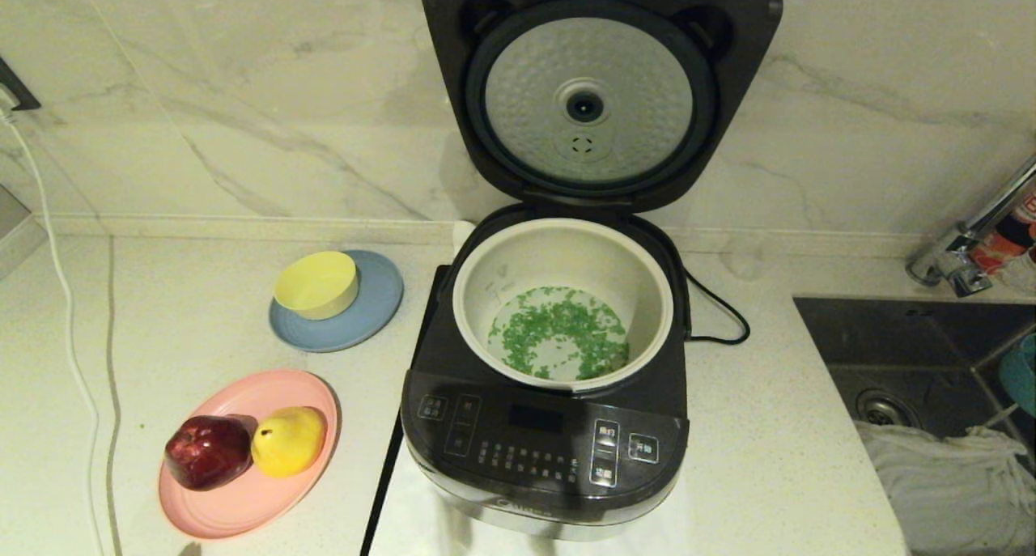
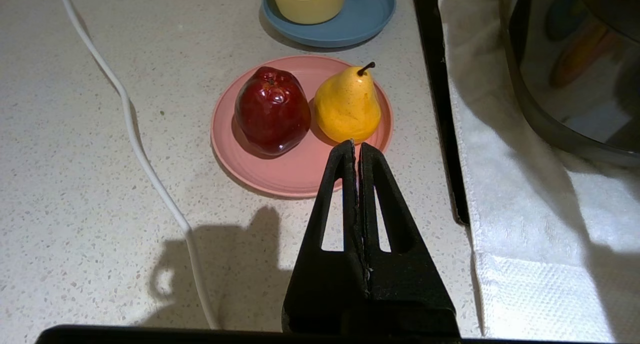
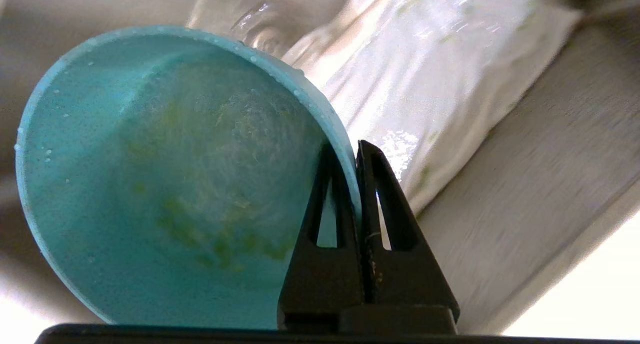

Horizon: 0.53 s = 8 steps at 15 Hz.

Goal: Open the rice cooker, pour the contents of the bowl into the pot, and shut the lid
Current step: Fill a bowl with water from the tap

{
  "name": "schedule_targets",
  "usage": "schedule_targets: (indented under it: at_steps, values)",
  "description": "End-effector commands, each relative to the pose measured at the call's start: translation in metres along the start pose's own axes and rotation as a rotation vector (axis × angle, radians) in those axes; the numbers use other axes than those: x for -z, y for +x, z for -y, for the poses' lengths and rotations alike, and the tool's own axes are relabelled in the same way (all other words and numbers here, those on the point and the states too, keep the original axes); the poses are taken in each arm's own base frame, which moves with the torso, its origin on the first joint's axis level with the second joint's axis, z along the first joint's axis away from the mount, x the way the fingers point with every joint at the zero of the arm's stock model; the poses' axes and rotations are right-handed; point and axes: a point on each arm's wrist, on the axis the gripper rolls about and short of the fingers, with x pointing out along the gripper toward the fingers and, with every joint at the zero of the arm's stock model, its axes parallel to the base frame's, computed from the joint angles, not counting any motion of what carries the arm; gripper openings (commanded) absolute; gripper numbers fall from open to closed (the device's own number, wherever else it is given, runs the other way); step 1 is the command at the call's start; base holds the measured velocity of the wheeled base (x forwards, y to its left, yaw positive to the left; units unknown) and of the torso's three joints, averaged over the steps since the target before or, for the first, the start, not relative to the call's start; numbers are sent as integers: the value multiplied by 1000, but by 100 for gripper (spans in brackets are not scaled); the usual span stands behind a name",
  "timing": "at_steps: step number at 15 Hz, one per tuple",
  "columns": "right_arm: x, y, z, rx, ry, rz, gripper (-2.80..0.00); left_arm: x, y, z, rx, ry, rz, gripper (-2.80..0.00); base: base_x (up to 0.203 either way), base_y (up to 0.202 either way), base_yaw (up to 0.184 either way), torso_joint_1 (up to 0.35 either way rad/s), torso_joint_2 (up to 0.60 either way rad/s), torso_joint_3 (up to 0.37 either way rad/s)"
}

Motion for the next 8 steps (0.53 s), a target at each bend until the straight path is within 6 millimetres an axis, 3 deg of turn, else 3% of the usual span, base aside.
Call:
schedule_targets:
  at_steps: [1, 5, 8]
  values:
    - [22, -54, -28, -70, -71, 26, -280, 3, 1, 0, 1, 0, -8, -280, 0, 0, 0, 0, 0, 0]
    - [78, -122, -74, -170, -228, -120, -280, 3, 1, 0, 1, -1, -8, -280, 0, 0, 0, 0, 0, 0]
    - [111, -157, -95, -218, -359, -202, -280, 3, 1, 0, 1, 0, -8, -280, 0, 0, 0, 0, 0, 0]
